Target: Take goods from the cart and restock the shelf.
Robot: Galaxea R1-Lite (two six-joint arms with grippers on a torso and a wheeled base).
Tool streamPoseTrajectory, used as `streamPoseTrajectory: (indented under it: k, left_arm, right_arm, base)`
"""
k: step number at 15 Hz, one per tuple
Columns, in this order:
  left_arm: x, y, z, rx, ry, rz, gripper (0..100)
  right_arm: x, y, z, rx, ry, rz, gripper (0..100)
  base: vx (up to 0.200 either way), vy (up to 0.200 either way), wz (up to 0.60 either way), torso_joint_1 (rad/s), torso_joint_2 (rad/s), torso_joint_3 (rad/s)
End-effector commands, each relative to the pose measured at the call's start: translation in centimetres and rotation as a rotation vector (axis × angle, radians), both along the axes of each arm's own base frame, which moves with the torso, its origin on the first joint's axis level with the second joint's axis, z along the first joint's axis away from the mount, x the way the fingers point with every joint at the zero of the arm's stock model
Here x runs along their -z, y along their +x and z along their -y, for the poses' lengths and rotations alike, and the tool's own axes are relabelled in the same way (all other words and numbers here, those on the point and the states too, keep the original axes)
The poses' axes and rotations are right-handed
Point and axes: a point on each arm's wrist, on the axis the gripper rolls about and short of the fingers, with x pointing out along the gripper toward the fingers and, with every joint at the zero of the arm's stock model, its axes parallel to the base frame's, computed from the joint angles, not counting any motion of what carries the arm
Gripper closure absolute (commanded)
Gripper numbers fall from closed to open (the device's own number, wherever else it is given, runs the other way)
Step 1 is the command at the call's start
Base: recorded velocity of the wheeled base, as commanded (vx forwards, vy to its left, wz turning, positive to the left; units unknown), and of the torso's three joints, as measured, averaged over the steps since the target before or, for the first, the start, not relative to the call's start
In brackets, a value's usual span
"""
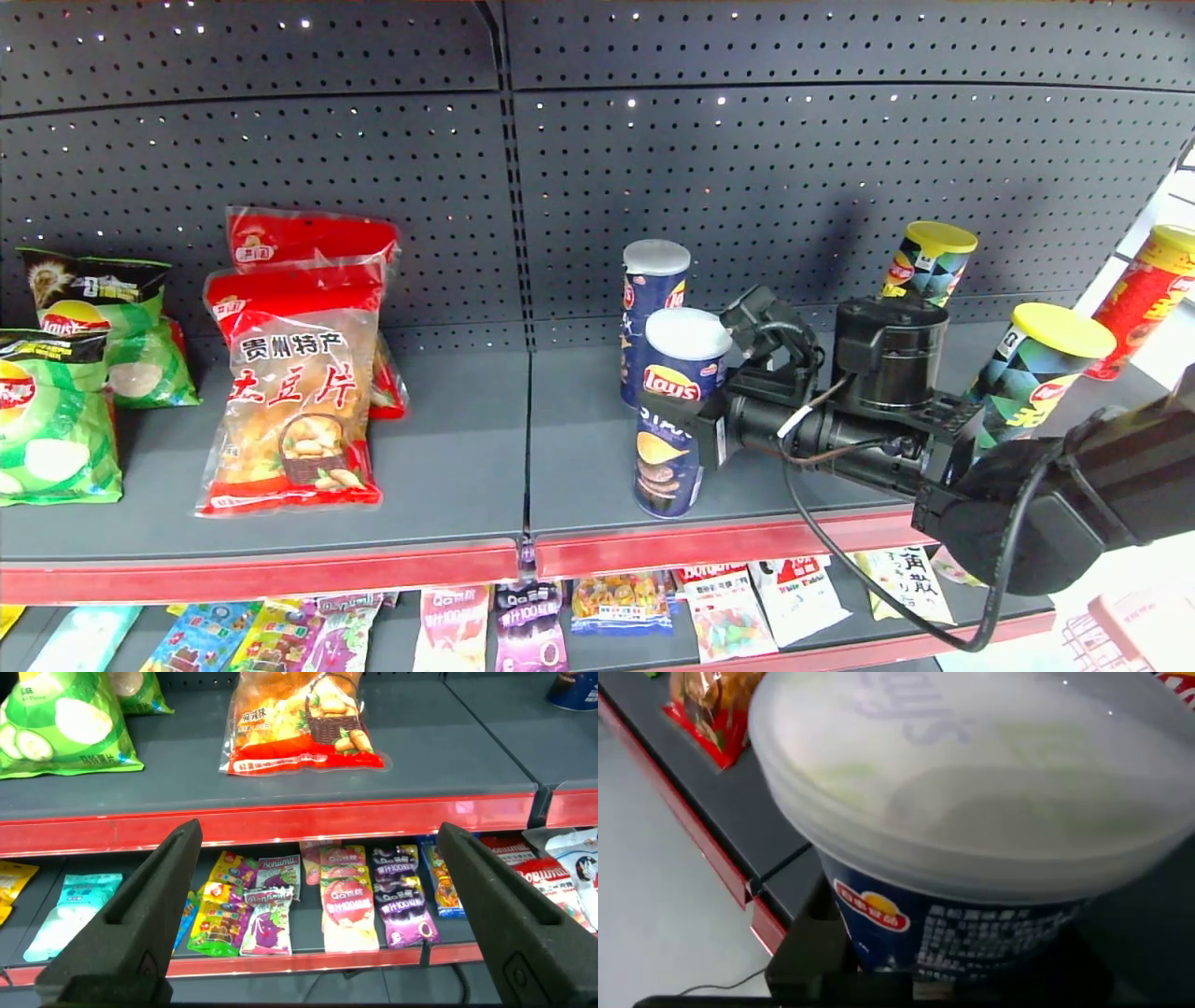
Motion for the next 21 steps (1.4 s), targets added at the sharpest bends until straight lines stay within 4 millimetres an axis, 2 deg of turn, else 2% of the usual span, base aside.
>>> streamPoseTrajectory:
  k: [1, 4, 8, 13, 21]
  left_arm:
    - [0.0, 0.0, 0.0, 0.000, 0.000, -0.002, 0]
    - [0.0, 0.0, 0.0, 0.000, 0.000, -0.002, 0]
    - [0.0, 0.0, 0.0, 0.000, 0.000, -0.002, 0]
    - [0.0, 0.0, 0.0, 0.000, 0.000, -0.002, 0]
    - [0.0, 0.0, 0.0, 0.000, 0.000, -0.002, 0]
  right_arm:
    - [-1.2, 0.3, 0.8, -0.056, 0.028, 0.029, 100]
    - [-1.6, 1.1, 2.4, -0.137, 0.035, 0.048, 100]
    - [-0.7, 2.2, 3.8, -0.318, 0.024, 0.072, 100]
    - [0.7, 3.0, 3.2, -0.436, 0.004, 0.097, 100]
    - [0.6, 3.0, 3.1, -0.445, 0.006, 0.097, 100]
  base:
    - [0.000, 0.000, 0.00, 0.000, 0.00, 0.000]
    - [0.000, 0.000, 0.00, 0.000, 0.00, 0.000]
    - [0.000, 0.000, 0.00, 0.000, 0.00, 0.000]
    - [0.000, 0.000, 0.00, 0.000, 0.00, 0.000]
    - [0.000, 0.000, 0.00, 0.000, 0.00, 0.000]
